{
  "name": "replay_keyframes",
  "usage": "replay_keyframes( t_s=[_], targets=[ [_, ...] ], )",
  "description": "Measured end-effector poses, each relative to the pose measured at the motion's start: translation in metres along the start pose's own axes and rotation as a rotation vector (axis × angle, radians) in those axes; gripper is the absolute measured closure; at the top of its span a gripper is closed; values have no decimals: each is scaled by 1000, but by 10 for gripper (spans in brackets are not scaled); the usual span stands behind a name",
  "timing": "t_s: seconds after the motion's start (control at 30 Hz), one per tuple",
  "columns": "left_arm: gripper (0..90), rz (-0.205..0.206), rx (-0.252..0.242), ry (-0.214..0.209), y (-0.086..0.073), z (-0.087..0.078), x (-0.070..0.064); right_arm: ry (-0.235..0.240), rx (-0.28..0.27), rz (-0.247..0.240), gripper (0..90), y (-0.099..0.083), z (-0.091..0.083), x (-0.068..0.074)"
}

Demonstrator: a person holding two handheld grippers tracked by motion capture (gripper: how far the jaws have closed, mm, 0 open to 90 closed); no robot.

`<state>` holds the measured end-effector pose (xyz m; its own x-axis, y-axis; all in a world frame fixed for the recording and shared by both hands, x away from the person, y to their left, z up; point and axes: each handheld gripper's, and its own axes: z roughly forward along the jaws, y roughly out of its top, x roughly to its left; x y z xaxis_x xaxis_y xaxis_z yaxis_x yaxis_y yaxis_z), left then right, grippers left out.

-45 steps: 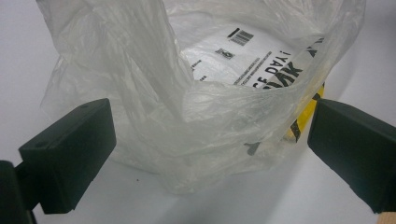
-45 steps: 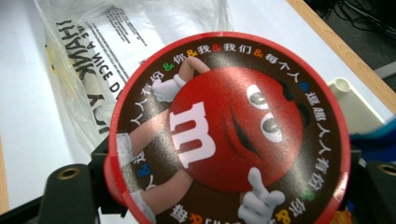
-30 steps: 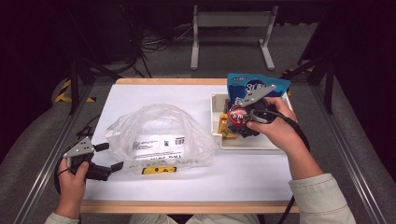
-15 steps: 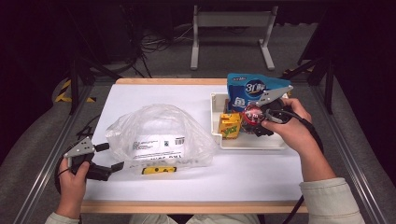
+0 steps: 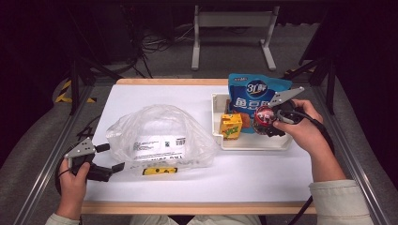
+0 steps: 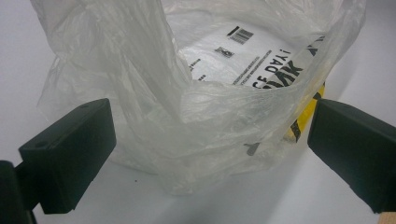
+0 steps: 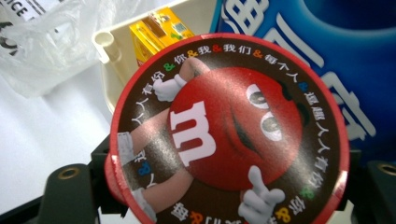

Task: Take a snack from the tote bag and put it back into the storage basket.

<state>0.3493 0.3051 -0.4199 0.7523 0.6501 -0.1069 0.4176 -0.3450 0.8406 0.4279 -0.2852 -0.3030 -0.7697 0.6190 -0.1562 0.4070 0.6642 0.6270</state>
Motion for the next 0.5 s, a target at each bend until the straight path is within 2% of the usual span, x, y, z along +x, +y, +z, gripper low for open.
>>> replay_keyframes(
  t_s=[0.13,0.3,0.47,0.5],
  targets=[
    [17,-6,-3,-3,0,0,0,5,11,-1,252,-6,1,-5],
    [17,6,5,1,-1,0,-1,16,10,-12,252,-13,5,-12],
    [17,5,8,7,-3,-3,-3,18,22,-3,252,-23,11,-20],
    [17,-5,10,8,-4,-4,-4,19,27,-4,252,-25,12,-22]
  ],
)
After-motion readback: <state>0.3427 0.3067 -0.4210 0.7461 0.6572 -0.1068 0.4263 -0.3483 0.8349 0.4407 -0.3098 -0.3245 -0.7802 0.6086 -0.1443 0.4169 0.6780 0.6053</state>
